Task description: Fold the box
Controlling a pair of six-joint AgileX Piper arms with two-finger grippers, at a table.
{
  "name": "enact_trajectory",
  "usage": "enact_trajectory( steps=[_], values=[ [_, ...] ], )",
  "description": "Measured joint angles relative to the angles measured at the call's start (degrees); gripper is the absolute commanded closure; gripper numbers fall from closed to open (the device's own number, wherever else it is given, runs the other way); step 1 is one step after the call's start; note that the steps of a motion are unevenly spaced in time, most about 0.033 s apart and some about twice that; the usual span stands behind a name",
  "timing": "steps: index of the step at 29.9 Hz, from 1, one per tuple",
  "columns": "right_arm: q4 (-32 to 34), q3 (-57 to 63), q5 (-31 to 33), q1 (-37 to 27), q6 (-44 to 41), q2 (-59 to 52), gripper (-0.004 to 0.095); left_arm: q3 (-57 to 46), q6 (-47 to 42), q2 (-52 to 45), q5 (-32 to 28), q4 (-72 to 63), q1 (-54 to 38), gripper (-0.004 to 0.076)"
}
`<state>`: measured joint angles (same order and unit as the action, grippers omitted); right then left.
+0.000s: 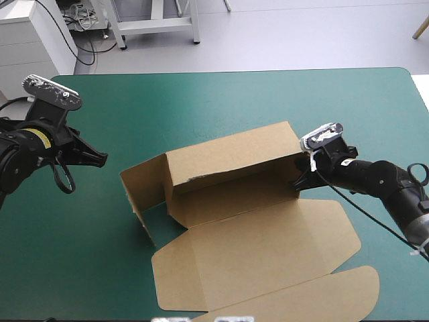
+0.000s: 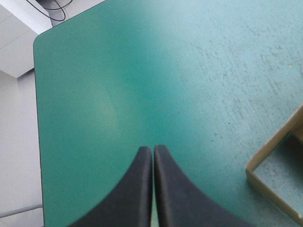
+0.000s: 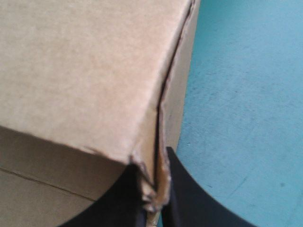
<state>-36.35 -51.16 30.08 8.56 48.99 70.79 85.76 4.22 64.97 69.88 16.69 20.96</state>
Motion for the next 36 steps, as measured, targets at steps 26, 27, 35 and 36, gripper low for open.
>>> enact_trajectory(
  steps=[26, 27, 35, 36],
  values=[
    [27.1, -13.4, 18.7, 0.0, -36.2, 0.0, 0.0928, 0.0, -0.1, 0.0, -0.2, 0.0, 0.0, 0.0732],
    [27.4, -14.0, 19.3, 0.0, -36.6, 0.1, 0.0928, 0.0, -0.1, 0.0, -0.2, 0.0, 0.0, 0.0732],
    [29.9, -17.6, 21.4, 0.0, -38.9, 6.2, 0.0928, 0.0, -0.1, 0.0, -0.2, 0.0, 0.0, 0.0732],
    [29.9, -18.2, 21.8, 0.0, -39.0, 7.4, 0.0928, 0.0, -0.1, 0.0, -0.2, 0.0, 0.0, 0.0732]
  ],
)
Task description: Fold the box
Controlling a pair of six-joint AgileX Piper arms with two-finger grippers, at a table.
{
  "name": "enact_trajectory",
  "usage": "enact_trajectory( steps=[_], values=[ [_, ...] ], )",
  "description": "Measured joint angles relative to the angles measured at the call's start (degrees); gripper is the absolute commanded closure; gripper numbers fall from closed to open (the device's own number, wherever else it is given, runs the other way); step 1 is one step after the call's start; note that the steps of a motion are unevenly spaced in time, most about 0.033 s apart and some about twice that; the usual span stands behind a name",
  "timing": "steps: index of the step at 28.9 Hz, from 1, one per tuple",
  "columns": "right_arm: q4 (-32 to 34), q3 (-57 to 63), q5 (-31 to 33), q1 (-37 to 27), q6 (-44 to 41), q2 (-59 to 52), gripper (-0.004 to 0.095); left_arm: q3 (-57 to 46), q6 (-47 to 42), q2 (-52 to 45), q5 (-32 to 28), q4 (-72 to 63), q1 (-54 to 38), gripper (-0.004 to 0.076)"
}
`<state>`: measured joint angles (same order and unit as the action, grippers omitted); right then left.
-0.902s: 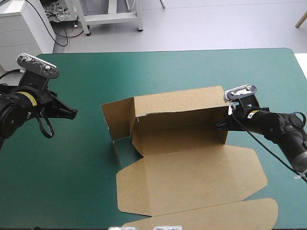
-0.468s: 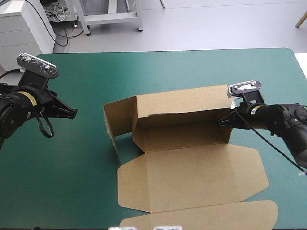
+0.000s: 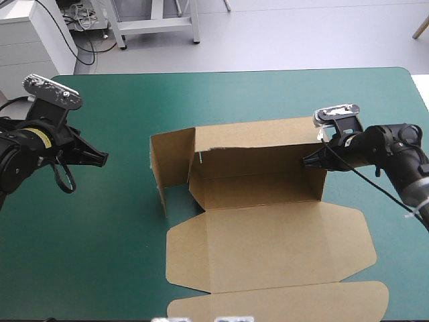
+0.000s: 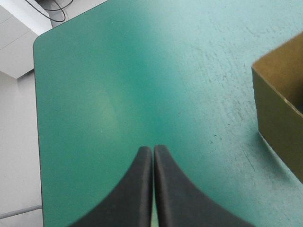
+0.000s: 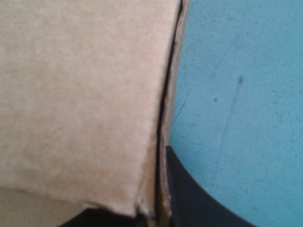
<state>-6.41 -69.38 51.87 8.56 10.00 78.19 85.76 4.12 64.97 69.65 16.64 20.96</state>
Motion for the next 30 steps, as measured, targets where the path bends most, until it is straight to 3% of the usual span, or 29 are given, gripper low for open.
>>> enact_trajectory(
  steps=[7, 14, 17, 21, 22, 23, 25, 27, 30],
  values=[
    [0.2, -9.1, 4.4, -0.1, -0.5, 8.2, 0.0928, 0.0, 0.0, 0.0, 0.0, 0.0, 0.0, 0.0732],
    [0.6, -20.8, 3.5, -0.2, -0.7, 18.5, 0.0921, 0.0, 0.0, 0.0, -0.4, 0.0, 0.0, 0.0732],
    [0.8, -25.7, 3.4, -0.2, -0.8, 22.9, 0.0867, 0.0, 0.0, 0.0, -0.4, 0.0, 0.0, 0.0732],
    [1.3, -31.0, 4.2, -0.2, -0.8, 27.5, 0.0672, 0.0, 0.0, 0.0, -1.0, 0.0, 0.0, 0.0732],
    [1.5, -32.4, 4.6, -0.2, -0.7, 28.6, 0.0599, 0.0, 0.0, 0.0, -1.1, 0.0, 0.0, 0.0732],
    [1.6, -33.7, 5.1, -0.2, -0.7, 29.5, 0.0437, 0.0, 0.0, 0.0, -1.3, 0.0, 0.0, 0.0732],
    [1.7, -37.5, 6.1, -0.2, -0.6, 31.0, 0.0311, 0.0, 0.0, 0.0, -1.5, 0.0, 0.0, 0.0732],
    [1.7, -40.1, 6.9, -0.2, -0.6, 31.0, 0.0234, 0.0, 0.0, 0.0, -1.5, 0.0, 0.0, 0.0732],
    [1.7, -45.2, 9.9, -0.2, -0.6, 30.9, 0.0226, 0.0, 0.0, 0.0, -1.5, 0.0, 0.0, 0.0732]
  ],
)
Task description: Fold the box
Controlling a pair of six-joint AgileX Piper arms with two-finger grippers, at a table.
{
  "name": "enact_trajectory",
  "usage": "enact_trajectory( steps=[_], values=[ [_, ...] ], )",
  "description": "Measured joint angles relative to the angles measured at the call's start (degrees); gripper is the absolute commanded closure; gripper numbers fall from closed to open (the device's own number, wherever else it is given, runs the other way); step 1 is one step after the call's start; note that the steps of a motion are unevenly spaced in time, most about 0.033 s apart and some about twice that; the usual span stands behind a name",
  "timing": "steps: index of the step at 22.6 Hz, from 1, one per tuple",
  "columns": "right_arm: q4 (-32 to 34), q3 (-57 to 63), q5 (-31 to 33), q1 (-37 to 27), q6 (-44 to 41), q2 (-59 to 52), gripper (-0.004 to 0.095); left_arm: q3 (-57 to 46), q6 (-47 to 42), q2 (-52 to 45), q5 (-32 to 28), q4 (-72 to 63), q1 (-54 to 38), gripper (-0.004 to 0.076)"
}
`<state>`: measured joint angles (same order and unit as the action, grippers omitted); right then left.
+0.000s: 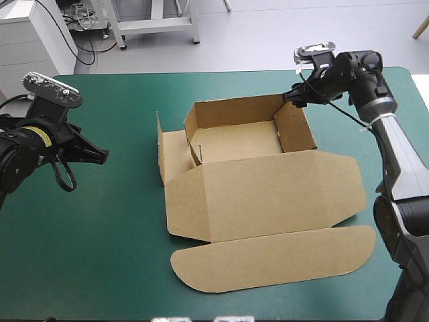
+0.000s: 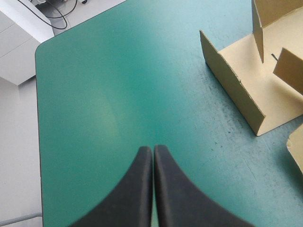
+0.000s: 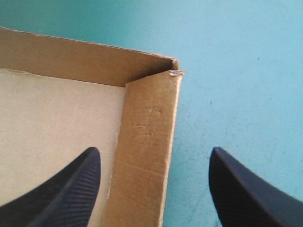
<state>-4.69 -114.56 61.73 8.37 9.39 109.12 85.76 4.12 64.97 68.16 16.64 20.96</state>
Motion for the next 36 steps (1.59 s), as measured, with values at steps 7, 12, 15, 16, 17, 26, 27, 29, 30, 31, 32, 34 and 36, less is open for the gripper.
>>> enact_trajectory(
  steps=[7, 12, 15, 16, 17, 26, 27, 29, 30, 31, 32, 34, 36],
  values=[
    [1.5, -6.4, 7.3, 0.0, 0.0, -1.3, 0.0226, 0.0, 0.0, 0.0, 0.0, -0.2, 0.0, 0.0732],
    [0.7, -5.7, 7.5, 0.0, -1.6, -2.0, 0.0226, 0.0, 0.0, 0.0, 0.4, -0.2, 0.0, 0.0732],
    [0.0, -1.6, 7.4, 0.0, -1.5, -3.8, 0.0235, 0.0, 0.0, 0.0, 1.1, -0.4, 0.0, 0.0732],
    [0.0, 1.0, 7.4, 0.0, -1.2, -4.7, 0.0235, 0.0, 0.0, 0.0, 1.2, -0.5, 0.0, 0.0732],
    [0.4, 2.8, 7.5, 0.0, -0.8, -5.0, 0.0235, 0.0, 0.0, 0.0, 1.2, -0.6, 0.0, 0.0732],
    [2.6, 7.9, 4.5, 0.0, 1.0, 1.3, 0.0237, 0.0, 0.0, 0.0, 1.3, -1.9, 0.0, 0.0732],
    [2.6, 7.9, 4.2, 0.0, 1.1, 2.5, 0.0237, 0.0, 0.0, 0.0, 1.3, -1.9, 0.0, 0.0732],
    [2.6, 7.9, 3.6, 0.0, 1.1, 4.0, 0.0237, 0.0, 0.0, 0.0, 1.3, -1.9, 0.0, 0.0732],
    [2.6, 7.9, 3.3, 0.0, 1.1, 4.8, 0.0237, 0.0, 0.0, 0.0, 1.3, -1.9, 0.0, 0.0732],
    [2.4, 7.9, 2.9, 0.0, 1.1, 5.9, 0.0238, 0.0, 0.0, 0.0, 1.3, -1.9, 0.0, 0.0732],
    [2.3, 7.9, 2.6, 0.0, 1.1, 6.3, 0.0238, 0.0, 0.0, 0.0, 1.3, -1.9, 0.0, 0.0732],
    [1.9, 7.9, 1.2, 0.0, 1.1, 6.9, 0.0243, 0.0, 0.0, 0.0, 1.3, -1.9, 0.0, 0.0732],
    [1.8, 7.9, -1.2, 0.0, 1.2, 6.9, 0.0286, 0.0, 0.1, 0.0, 1.3, -1.9, 0.0, 0.0732]
  ],
)
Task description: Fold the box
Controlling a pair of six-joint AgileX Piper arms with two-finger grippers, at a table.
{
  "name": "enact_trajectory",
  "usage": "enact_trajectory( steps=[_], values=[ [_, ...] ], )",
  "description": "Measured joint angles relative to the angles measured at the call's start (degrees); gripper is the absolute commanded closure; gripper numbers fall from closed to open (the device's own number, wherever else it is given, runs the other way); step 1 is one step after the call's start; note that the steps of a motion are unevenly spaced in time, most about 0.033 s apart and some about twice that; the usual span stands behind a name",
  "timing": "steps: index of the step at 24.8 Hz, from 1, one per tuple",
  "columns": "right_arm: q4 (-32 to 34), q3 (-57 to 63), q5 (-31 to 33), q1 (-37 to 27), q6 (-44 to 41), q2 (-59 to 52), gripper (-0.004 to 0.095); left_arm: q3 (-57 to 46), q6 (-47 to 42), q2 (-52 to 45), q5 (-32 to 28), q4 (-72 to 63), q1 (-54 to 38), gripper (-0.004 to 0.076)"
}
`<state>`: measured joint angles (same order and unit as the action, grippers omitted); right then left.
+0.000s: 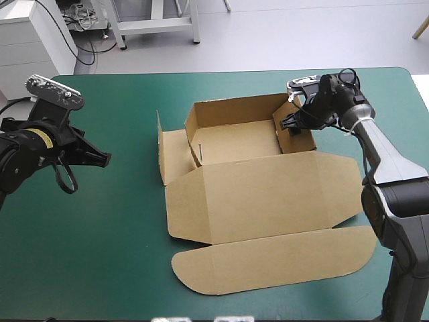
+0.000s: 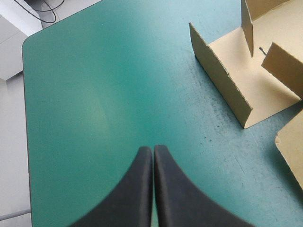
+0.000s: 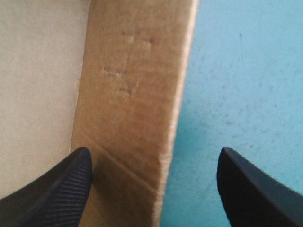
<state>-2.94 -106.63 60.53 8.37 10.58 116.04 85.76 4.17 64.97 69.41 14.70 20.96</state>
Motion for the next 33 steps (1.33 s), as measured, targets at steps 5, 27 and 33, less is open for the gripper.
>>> enact_trajectory(
  steps=[5, 27, 33],
  values=[
    [-0.1, 0.0, -1.5, 0.0, 0.0, 0.0, 0.0462, 0.0, 0.1, 0.0, 0.0, -0.6, 0.0, 0.0732],
    [-2.4, 0.0, -3.6, 0.0, -0.1, 2.5, 0.0929, 0.0, 0.1, 0.0, 0.0, -2.8, 0.0, 0.0732],
    [-1.9, -2.7, 1.1, -0.3, 0.1, 2.6, 0.0929, 0.0, 0.1, 0.0, 0.0, -2.8, 0.0, 0.0732]
  ],
)
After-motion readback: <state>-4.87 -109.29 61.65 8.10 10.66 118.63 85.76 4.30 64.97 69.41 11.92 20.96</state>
